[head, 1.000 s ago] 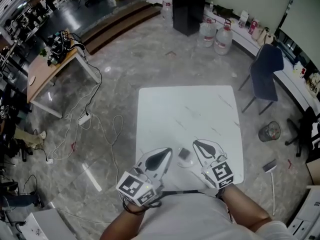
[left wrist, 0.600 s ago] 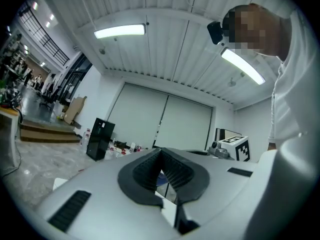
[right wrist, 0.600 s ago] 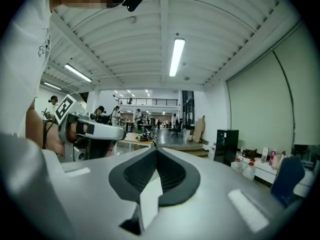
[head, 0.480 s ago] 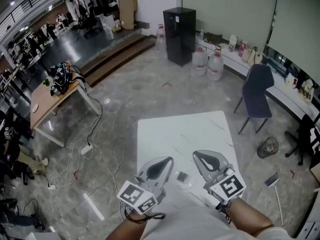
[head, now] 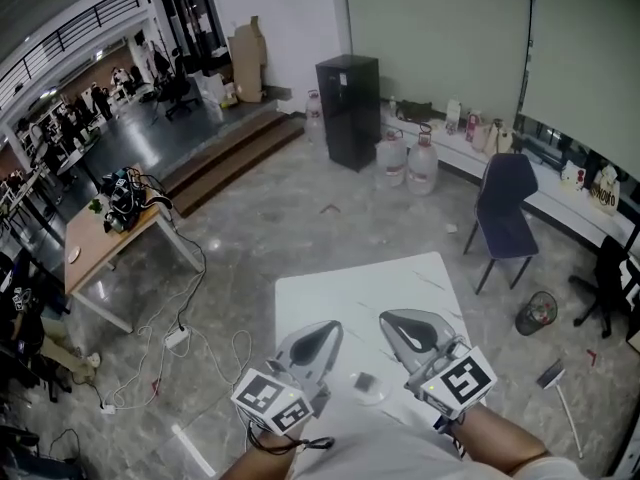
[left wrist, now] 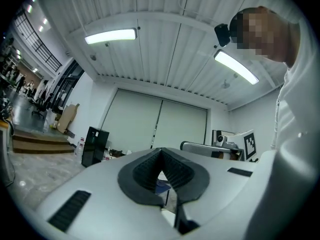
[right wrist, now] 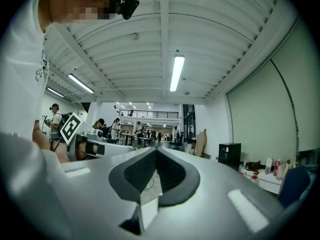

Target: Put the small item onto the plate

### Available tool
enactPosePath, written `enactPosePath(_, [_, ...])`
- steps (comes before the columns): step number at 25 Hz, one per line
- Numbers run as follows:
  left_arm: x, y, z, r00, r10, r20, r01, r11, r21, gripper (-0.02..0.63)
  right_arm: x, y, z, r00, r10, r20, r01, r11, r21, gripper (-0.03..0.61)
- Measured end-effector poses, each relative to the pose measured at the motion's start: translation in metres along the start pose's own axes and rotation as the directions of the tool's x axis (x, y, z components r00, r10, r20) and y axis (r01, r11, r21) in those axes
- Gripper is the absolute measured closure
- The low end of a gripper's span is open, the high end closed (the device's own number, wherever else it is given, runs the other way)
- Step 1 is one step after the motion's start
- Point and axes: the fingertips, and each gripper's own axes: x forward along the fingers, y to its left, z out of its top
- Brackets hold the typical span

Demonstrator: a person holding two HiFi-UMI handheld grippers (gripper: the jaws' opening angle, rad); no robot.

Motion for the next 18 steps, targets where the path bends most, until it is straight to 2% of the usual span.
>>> enactPosePath(15, [-0.001, -0.009, 0.009, 1.000, 0.001, 0.015, -0.001, 1.000, 0.027, 0.609, -0.009, 0.003, 0.012, 1.000, -0.019, 0.019, 0.018, 1.000, 0.023, 0.577])
enactPosePath(18, [-0.004, -0.012, 0.010, 1.000, -0.001, 0.014, 0.000, 1.000, 0.025, 0.609, -0.010, 0.002, 0.012, 0.999, -0.033, -0.001, 0.033, 0.999, 0.005, 0.577])
